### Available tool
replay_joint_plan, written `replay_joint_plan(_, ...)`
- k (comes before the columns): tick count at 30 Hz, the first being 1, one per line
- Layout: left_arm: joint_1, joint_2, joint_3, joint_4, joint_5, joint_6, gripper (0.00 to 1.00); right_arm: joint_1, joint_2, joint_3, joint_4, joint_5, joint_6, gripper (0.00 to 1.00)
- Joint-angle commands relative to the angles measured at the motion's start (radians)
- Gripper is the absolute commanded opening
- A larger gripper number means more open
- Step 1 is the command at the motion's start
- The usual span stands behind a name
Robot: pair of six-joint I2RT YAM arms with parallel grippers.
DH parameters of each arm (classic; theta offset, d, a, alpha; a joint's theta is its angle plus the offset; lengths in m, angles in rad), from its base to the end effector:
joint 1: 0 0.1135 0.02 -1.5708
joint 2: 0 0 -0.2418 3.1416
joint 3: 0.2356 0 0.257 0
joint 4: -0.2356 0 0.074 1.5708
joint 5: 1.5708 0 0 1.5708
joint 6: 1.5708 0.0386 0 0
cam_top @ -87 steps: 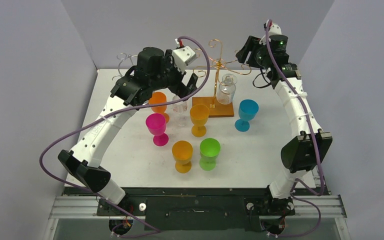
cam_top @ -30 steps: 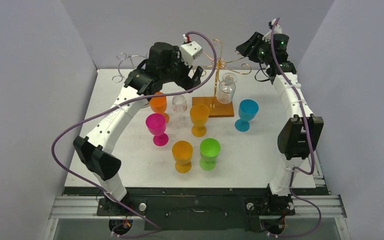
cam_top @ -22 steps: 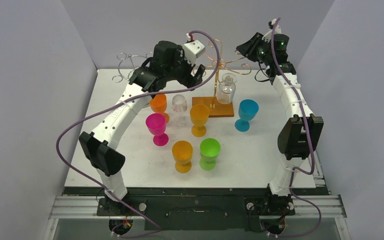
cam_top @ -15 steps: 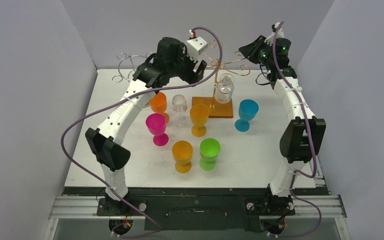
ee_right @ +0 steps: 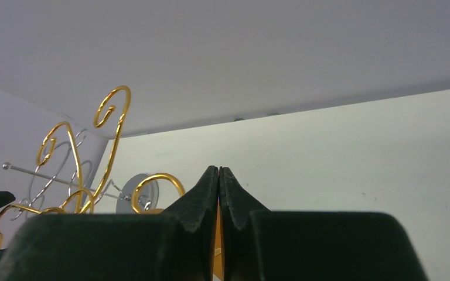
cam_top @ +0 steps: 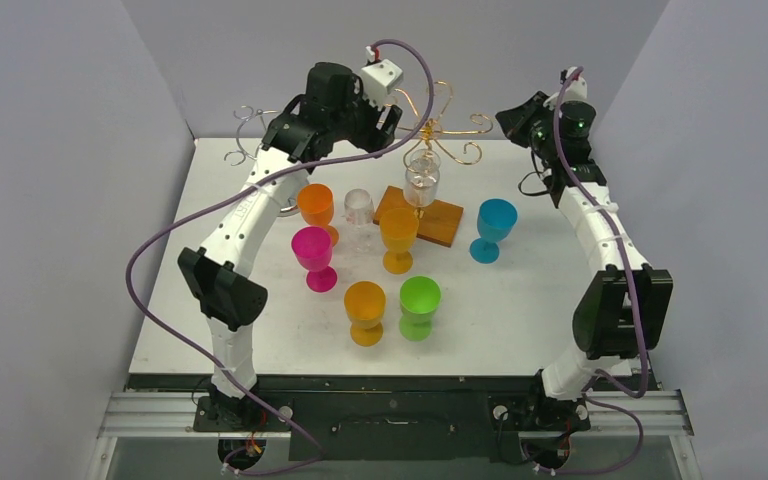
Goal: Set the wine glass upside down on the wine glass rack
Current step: Adjust the wine rack at the center of the board.
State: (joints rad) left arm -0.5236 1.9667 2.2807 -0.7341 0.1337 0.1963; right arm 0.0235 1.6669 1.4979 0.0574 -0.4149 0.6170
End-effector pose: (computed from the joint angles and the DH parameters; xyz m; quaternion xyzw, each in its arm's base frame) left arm 0.3741 -0.2219 0.4251 0.3289 0.7707 -0.1438 0.5265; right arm 0.4078 0.0251 0.3591 0.0820 0.7377 0.3511 0.5708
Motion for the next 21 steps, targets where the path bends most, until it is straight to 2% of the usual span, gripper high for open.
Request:
replay_joint_plan(1, 0.031, 0.010, 0.040, 0.026, -0.040, 0.033, 0.68, -0.043, -0.095, -0.084, 0.120, 0.078, -0.013, 0.00)
replay_joint_plan(8, 0.034, 0.029, 0.050, 0.044, -0.041, 0.048, 0.68, -0.083, -0.174, -0.195, 0.175, 0.100, -0.009, 0.00)
replay_joint_plan(9, 0.034, 0.032, 0.051, 0.041, -0.030, 0.048, 0.68, -0.083, -0.173, -0.190, 0.174, 0.087, -0.006, 0.02)
replay_joint_plan(10, 0.034, 0.031, 0.050, 0.039, -0.019, 0.048, 0.68, -0.084, -0.170, -0.179, 0.169, 0.073, 0.000, 0.07)
replay_joint_plan(11, 0.033, 0.028, 0.045, 0.035, -0.008, 0.047, 0.69, -0.081, -0.165, -0.168, 0.168, 0.047, 0.009, 0.18)
replay_joint_plan(12, 0.033, 0.023, 0.040, 0.033, 0.002, 0.045, 0.69, -0.077, -0.158, -0.153, 0.168, 0.022, 0.021, 0.25)
replay_joint_plan(16, 0.033, -0.012, -0.015, 0.052, 0.028, 0.043, 0.70, -0.051, -0.121, -0.091, 0.165, -0.080, 0.066, 0.49)
replay_joint_plan(19, 0.033, -0.036, -0.046, 0.072, 0.045, 0.044, 0.70, -0.009, -0.099, -0.052, 0.143, -0.132, 0.065, 0.59)
replay_joint_plan(21, 0.033, -0.038, -0.045, 0.072, 0.051, 0.045, 0.70, 0.020, -0.084, -0.036, 0.136, -0.159, 0.071, 0.62)
